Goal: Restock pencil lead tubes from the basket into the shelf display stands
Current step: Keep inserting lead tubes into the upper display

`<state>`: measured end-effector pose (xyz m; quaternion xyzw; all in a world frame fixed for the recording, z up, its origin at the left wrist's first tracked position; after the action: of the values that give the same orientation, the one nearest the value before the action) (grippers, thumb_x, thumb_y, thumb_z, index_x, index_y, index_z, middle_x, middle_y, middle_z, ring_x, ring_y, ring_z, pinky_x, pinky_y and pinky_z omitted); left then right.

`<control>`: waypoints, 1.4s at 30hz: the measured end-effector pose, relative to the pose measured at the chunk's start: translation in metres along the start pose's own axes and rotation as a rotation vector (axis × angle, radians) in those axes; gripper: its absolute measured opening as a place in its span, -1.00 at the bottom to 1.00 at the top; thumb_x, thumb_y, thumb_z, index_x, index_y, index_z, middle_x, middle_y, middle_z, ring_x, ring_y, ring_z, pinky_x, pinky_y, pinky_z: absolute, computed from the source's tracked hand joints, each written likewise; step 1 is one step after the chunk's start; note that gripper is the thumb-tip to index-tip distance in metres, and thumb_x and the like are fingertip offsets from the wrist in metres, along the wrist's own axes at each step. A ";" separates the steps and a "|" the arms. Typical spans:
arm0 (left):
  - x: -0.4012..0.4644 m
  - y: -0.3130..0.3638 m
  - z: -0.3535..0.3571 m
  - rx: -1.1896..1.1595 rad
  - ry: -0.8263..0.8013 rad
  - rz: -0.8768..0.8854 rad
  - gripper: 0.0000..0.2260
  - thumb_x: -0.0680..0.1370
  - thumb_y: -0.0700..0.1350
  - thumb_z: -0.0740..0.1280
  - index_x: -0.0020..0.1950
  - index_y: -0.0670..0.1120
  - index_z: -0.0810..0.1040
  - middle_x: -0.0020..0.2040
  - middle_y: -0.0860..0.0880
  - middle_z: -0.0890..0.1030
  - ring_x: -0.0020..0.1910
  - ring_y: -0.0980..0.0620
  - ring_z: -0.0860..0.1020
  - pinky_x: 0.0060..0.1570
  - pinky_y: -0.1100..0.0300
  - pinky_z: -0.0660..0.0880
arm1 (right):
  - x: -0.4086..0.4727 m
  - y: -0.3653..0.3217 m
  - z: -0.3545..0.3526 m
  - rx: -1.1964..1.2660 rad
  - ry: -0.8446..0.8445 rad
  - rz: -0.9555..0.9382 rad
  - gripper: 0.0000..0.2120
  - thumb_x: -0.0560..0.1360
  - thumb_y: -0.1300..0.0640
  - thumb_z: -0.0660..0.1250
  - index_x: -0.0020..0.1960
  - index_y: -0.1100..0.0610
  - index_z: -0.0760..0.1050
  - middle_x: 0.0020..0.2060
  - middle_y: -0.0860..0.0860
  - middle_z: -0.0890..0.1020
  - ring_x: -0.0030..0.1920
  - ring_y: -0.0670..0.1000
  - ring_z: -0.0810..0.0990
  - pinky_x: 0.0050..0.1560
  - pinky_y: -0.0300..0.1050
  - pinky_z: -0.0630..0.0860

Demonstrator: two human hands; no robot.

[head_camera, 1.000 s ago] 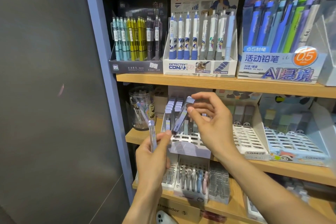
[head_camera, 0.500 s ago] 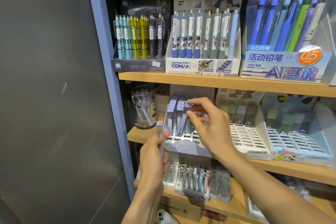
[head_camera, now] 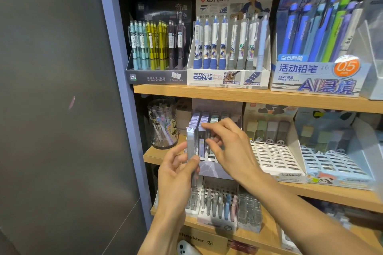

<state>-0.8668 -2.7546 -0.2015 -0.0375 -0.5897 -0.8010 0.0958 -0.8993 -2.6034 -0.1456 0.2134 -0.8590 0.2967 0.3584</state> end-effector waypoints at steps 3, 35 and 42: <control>0.001 0.004 0.000 -0.070 -0.003 -0.018 -0.73 0.61 -0.20 0.40 0.31 0.00 0.58 -0.05 -0.20 0.71 -0.23 0.01 0.60 -0.17 0.18 0.57 | -0.003 -0.003 -0.013 0.150 0.107 0.107 -0.67 0.57 0.21 0.41 0.30 -0.03 0.58 -0.02 -0.12 0.58 -0.13 -0.12 0.59 -0.07 -0.19 0.59; 0.010 -0.004 -0.012 0.705 0.177 0.241 -0.67 0.62 -0.21 0.38 0.32 0.13 0.62 0.25 0.16 0.60 0.17 0.14 0.58 0.19 0.08 0.58 | -0.005 -0.011 -0.008 0.404 0.185 0.155 -0.79 0.55 0.21 0.46 0.13 -0.01 0.59 -0.15 -0.16 0.68 -0.06 -0.14 0.69 -0.06 -0.30 0.62; 0.008 -0.004 -0.012 0.695 0.188 0.218 -0.70 0.62 -0.18 0.39 0.30 0.13 0.61 0.19 0.20 0.63 0.17 0.14 0.59 0.22 0.04 0.58 | -0.006 -0.012 -0.009 0.399 0.178 0.142 -0.79 0.54 0.21 0.47 0.14 0.00 0.60 -0.15 -0.17 0.69 -0.07 -0.16 0.69 -0.07 -0.33 0.61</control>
<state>-0.8751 -2.7662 -0.2074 0.0085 -0.8076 -0.5382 0.2411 -0.8844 -2.6052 -0.1403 0.1923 -0.7612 0.5030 0.3615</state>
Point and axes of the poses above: each hand's wrist, its own x-axis towards the middle knuckle, its own z-axis out of the palm, y = z × x, the point moved 5 cm from there along x, towards the middle knuckle
